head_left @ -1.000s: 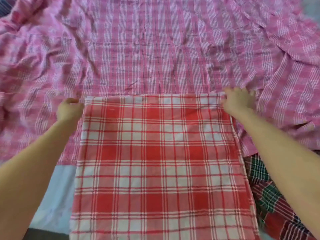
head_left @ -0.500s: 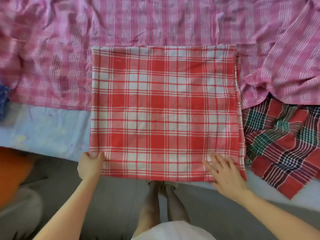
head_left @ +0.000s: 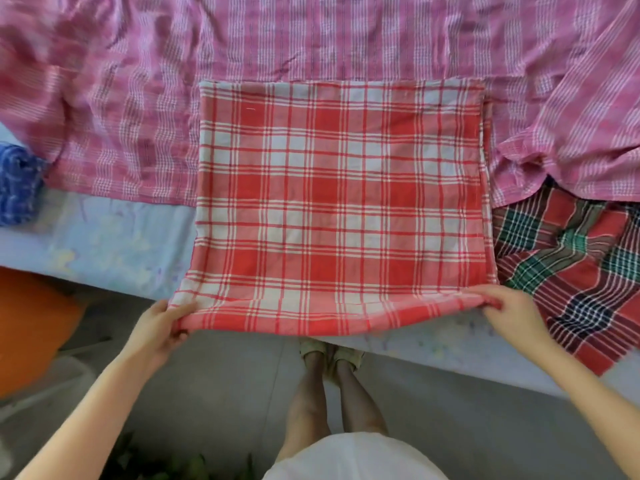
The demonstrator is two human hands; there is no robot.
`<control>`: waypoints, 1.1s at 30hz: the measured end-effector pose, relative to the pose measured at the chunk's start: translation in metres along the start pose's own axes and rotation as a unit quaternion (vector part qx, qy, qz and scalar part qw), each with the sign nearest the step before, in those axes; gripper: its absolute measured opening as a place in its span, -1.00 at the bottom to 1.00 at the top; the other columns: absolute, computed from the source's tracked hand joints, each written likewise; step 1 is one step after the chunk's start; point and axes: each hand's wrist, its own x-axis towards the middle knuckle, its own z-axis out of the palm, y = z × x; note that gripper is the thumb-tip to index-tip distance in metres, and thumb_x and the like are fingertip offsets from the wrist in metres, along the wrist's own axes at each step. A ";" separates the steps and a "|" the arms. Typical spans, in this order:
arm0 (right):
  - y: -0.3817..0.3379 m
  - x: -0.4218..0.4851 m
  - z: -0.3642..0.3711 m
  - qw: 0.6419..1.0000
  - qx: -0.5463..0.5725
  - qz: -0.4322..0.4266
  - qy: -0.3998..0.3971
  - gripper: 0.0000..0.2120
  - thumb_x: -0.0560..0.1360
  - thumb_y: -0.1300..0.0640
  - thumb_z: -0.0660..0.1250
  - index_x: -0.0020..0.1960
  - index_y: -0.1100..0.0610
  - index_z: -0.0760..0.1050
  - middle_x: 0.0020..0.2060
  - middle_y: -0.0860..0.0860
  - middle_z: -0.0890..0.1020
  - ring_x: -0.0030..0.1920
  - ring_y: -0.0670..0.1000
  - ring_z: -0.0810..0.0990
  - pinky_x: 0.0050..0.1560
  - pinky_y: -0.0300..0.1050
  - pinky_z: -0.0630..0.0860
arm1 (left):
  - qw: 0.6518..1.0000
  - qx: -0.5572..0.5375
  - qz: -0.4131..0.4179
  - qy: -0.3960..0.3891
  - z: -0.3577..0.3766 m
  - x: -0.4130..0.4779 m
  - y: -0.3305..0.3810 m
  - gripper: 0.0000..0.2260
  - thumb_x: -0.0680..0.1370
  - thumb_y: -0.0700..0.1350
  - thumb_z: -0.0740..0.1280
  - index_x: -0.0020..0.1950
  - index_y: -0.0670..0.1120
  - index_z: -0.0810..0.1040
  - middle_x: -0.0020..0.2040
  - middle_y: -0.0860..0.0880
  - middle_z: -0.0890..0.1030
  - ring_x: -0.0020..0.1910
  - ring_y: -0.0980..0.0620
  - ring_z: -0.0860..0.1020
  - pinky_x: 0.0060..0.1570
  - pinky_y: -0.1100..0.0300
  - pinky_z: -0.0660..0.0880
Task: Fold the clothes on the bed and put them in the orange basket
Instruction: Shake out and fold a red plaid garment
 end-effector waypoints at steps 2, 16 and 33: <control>-0.013 0.025 -0.031 0.992 0.112 0.060 0.002 -0.54 0.32 0.51 0.34 -0.07 -0.02 0.66 -0.31 -0.29 0.65 -0.23 -0.37 0.56 -0.14 -0.58 0.40 | 0.998 -0.043 0.038 -0.003 0.001 0.000 0.032 -0.87 0.54 -0.32 0.22 -0.11 -0.11 0.45 -0.39 -0.12 0.42 -0.66 0.17 0.37 -0.68 0.43 0.24; -0.111 0.279 -0.115 0.916 0.348 0.086 0.183 -0.77 0.40 0.36 0.41 -0.23 0.03 0.56 -0.54 -0.28 0.57 -0.48 -0.32 0.52 -0.26 -0.34 0.53 | 0.907 -0.415 0.018 -0.065 0.093 0.086 0.277 -0.72 0.62 -0.30 0.10 -0.26 -0.25 0.44 -0.57 -0.07 0.47 -0.63 0.09 0.49 -0.52 0.32 0.50; -0.087 0.328 -0.080 0.962 -0.085 0.149 0.212 -0.47 0.47 0.07 0.35 0.37 0.18 0.30 0.26 0.27 0.46 0.25 0.31 0.43 0.22 0.22 0.39 | 0.976 -0.108 0.175 0.075 0.174 0.154 0.307 -0.83 0.57 -0.21 0.14 0.02 -0.17 0.51 -0.22 -0.07 0.49 -0.40 0.13 0.41 -0.40 0.36 0.43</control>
